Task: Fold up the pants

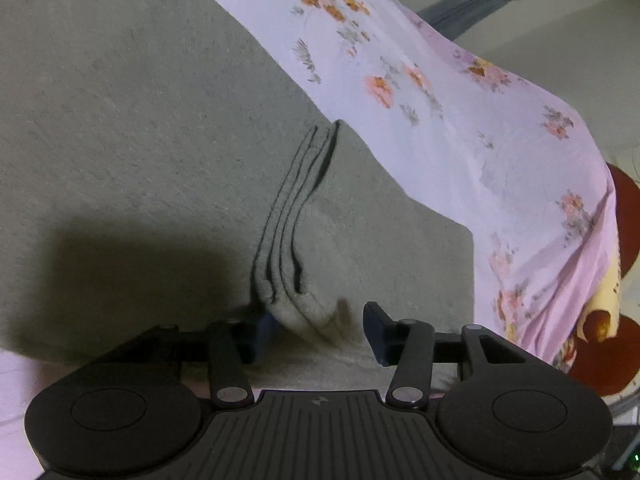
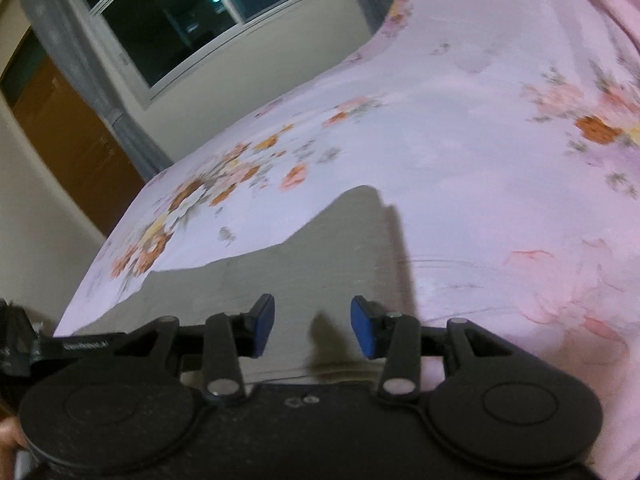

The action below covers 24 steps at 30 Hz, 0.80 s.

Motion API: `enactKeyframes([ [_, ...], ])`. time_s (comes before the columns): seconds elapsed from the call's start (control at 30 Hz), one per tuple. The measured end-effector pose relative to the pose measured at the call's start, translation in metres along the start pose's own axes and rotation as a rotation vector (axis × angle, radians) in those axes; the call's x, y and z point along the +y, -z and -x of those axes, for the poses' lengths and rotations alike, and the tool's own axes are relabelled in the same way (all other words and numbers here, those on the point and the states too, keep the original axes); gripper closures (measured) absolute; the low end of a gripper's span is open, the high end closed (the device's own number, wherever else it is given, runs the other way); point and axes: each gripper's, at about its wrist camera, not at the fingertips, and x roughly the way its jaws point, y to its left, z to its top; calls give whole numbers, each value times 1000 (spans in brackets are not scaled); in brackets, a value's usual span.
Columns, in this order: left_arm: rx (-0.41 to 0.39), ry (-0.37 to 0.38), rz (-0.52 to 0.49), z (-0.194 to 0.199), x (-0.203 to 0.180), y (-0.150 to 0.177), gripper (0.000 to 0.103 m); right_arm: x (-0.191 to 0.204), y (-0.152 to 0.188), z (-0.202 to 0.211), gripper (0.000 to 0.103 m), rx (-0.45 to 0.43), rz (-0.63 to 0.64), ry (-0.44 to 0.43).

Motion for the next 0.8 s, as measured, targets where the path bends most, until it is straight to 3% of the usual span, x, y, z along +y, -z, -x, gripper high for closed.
enactKeyframes([
  [0.07, -16, 2, -4, -6, -4, 1, 54, -8, -1, 2, 60, -5, -8, 13],
  [0.1, -31, -9, -23, -7, -9, 1, 63, -11, -1, 2, 60, -9, -8, 25],
  [0.13, -48, -32, -43, -7, -14, 1, 84, -15, -2, 2, 60, -15, -14, 41],
  [0.3, -158, -16, -105, 28, -30, -10, 84, -26, -10, 1, 63, -44, -34, 105],
  [0.5, -283, -42, -203, 93, -22, -30, 84, 1, -9, -16, 66, -8, 60, 104],
  [0.6, -260, -97, -224, 100, -1, -28, 84, 24, 1, -29, 66, 25, 113, 81],
  [0.73, -157, -209, -215, 68, 34, -14, 84, 47, 22, -55, 67, 115, 200, 93],
  [0.8, -156, -210, -193, 63, 44, -10, 80, 50, 32, -68, 67, 179, 248, 119],
])
